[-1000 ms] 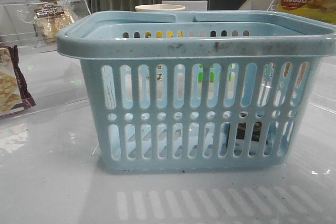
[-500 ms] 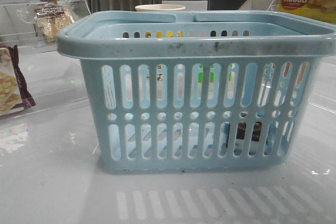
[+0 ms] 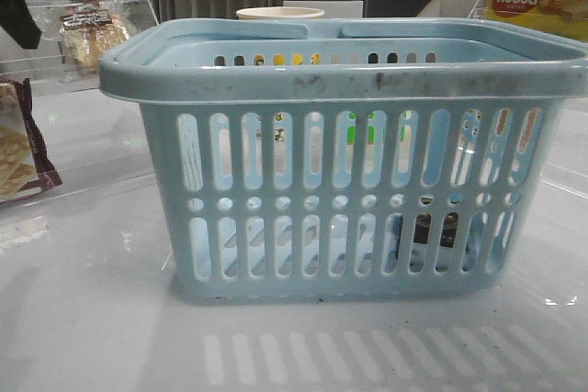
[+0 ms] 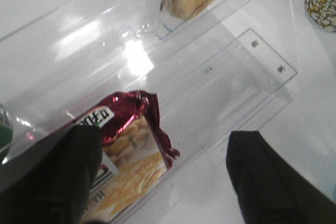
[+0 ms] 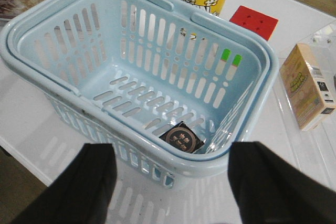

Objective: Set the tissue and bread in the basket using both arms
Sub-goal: 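Reach the left gripper to the wrapped bread slice on the shelf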

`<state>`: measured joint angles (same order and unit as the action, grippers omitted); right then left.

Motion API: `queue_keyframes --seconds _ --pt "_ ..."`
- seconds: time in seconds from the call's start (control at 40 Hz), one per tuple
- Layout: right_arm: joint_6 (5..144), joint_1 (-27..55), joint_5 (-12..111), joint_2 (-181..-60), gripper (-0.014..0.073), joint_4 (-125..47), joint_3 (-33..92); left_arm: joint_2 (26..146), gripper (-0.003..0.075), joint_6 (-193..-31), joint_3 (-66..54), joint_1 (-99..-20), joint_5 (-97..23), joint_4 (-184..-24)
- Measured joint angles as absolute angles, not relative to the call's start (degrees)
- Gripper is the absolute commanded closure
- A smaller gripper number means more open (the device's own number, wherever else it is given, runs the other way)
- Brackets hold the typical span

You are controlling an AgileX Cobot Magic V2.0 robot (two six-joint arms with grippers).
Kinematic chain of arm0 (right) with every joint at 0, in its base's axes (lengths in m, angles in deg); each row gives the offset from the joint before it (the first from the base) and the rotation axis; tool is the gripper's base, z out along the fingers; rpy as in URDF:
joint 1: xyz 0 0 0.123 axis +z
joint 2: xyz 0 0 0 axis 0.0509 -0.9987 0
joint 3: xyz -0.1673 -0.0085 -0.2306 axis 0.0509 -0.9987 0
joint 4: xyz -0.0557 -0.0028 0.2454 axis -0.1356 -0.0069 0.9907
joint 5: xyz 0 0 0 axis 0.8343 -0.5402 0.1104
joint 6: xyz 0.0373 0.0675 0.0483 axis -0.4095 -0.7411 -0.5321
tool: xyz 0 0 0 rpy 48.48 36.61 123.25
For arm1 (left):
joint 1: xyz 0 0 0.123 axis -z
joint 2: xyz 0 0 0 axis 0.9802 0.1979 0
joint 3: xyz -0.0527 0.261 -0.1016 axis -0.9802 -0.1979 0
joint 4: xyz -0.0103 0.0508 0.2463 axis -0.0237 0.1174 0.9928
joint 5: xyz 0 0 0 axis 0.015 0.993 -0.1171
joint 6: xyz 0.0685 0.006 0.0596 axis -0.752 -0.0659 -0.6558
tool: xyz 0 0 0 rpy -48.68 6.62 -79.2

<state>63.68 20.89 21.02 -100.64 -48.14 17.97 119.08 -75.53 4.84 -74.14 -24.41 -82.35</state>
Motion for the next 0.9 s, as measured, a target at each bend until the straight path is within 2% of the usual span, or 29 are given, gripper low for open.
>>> queue_keyframes --seconds 0.4,0.62,0.9 --pt "63.7 20.9 21.0 -100.6 0.0034 -48.1 18.0 123.6 0.0165 -75.5 12.4 -74.1 -30.0 -84.4" --pt "63.8 20.9 21.0 -100.6 0.0034 -48.1 18.0 129.6 0.0081 -75.5 17.8 -74.1 -30.0 -85.7" --pt "63.8 20.9 21.0 -100.6 0.0034 -48.1 18.0 136.8 0.0088 -75.5 23.5 -74.1 -30.1 -88.6"
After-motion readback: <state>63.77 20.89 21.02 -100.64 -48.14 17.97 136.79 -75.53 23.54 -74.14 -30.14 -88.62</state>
